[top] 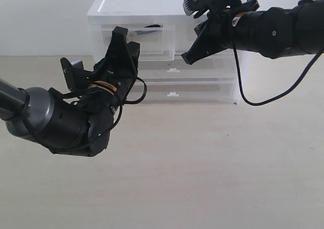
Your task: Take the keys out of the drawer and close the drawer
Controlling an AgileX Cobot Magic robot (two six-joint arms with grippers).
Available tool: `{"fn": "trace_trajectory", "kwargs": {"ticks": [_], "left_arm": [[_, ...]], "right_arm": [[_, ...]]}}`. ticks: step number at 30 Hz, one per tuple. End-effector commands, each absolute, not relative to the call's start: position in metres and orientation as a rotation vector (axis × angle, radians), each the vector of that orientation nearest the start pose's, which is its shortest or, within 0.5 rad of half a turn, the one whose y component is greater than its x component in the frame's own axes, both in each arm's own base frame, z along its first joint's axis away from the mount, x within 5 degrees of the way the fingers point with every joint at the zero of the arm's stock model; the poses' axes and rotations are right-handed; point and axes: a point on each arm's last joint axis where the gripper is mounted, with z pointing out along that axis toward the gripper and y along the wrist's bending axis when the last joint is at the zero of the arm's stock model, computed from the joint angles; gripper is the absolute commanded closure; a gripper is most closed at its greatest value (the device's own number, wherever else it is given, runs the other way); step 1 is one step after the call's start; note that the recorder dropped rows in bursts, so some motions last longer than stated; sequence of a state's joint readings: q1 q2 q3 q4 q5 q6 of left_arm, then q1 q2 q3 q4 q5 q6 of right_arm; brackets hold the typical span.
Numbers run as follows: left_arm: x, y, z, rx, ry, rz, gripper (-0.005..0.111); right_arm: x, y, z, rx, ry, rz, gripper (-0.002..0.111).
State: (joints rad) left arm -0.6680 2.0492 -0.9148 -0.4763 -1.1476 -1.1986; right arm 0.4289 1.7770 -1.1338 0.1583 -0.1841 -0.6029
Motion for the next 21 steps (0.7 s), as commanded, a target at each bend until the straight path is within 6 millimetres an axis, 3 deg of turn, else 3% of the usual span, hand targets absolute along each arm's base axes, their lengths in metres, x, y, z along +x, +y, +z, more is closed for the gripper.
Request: {"fn": "trace_trajectory", "kwargs": {"ticks": [1,11,21], "left_arm": [[0.329,-0.214,0.159,-0.872,1.361,-1.331,0.103],[0.310,-0.206,0.140,-0.904,1.439,-1.346,0.103],[0.300,-0.218,0.149,-0.815,1.472,-1.390,0.103]], "right_arm": [[0.375,0.162,0.254,-0.754,1.721,-0.052,0.109],[0.375,0.162,0.254,-0.754,1.721,-0.052,0.109],[0.375,0.162,0.253,-0.761,1.733,-0.050,0.109]]}}
